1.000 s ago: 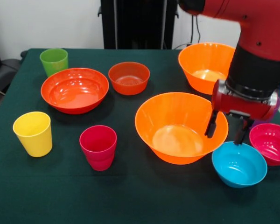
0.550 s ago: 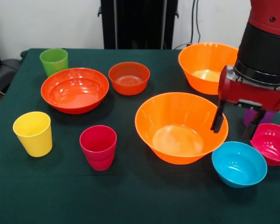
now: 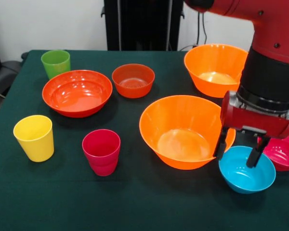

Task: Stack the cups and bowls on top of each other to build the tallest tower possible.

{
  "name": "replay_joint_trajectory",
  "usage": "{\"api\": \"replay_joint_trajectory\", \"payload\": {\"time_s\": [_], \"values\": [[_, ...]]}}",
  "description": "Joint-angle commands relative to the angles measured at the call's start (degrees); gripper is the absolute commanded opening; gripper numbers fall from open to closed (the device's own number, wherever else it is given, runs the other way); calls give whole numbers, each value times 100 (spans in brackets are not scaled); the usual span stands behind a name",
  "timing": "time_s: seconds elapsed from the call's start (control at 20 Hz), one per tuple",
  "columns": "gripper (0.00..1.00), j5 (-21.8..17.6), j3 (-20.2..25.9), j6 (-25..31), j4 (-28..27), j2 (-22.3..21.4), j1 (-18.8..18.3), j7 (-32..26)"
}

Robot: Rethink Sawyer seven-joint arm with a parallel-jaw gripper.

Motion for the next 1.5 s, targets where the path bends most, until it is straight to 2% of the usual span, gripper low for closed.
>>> {"api": "replay_joint_trajectory", "payload": {"time_s": [0.05, 0.2, 0.55, 0.65, 0.85, 1.5], "values": [[100, -550, 720, -73, -294, 687, -122, -726], [100, -565, 772, 175, -342, 731, -148, -854], [100, -559, 1014, 364, -246, 726, -222, -1237], [100, -514, 1328, 566, -80, 683, -313, -1669], [100, -538, 1655, 693, 121, 611, -458, -2022], [100, -750, 1780, 671, 140, 624, -584, -1844]]}}
